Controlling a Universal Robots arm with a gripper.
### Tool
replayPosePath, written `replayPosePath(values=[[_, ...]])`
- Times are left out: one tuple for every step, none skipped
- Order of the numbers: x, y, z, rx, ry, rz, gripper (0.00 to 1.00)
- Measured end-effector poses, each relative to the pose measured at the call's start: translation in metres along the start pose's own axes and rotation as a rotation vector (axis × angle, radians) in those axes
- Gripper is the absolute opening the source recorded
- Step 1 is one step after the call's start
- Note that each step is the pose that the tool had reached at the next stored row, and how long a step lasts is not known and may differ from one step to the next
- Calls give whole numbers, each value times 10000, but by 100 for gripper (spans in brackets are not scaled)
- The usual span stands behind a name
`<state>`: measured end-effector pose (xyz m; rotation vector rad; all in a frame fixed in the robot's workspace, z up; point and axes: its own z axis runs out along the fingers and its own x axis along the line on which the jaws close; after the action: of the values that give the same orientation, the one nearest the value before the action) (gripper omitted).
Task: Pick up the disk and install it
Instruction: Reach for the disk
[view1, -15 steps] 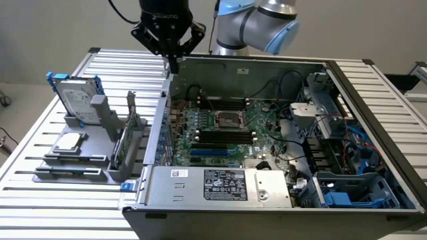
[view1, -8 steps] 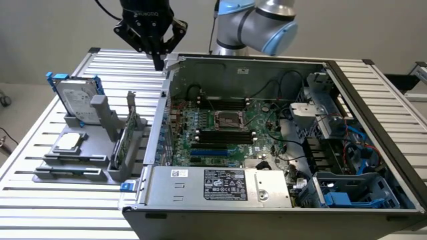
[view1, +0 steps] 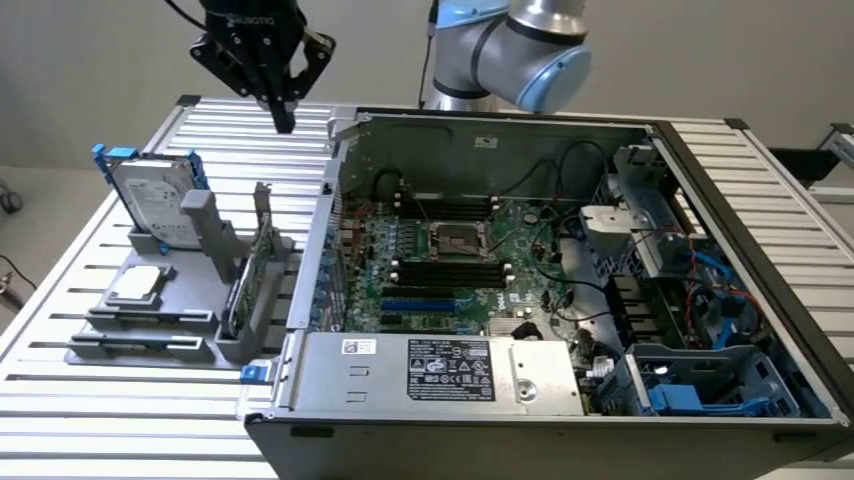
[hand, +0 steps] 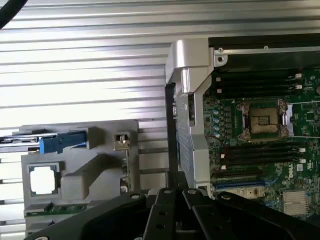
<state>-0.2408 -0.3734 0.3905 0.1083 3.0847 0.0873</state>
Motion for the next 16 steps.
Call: replayPosePath(values=[[47,14,-1,1,0,-1,11],[93,25,-1,0,0,0,11],[139,35,-2,0,1,0,11],[185,46,-2,-1,0,-1,11],[230,56,-3,-1,0,0,11],[276,64,-4,-1,1,0,11],[322,69,-5,-4,0,1,11],[368,73,-6,-7,1,-1,11],[414,78,-7,-8,0,0,11],[462,84,-8,-9,1,1,11],[507,88,-9,-9,1,1,11],[552,93,-10,-9,1,0,11],[598,97,-11,-10,1,0,11],[644,102,-11,-10,1,0,11],[689,108,-10,-10,1,1,11],[737,114,-9,-10,1,1,11]])
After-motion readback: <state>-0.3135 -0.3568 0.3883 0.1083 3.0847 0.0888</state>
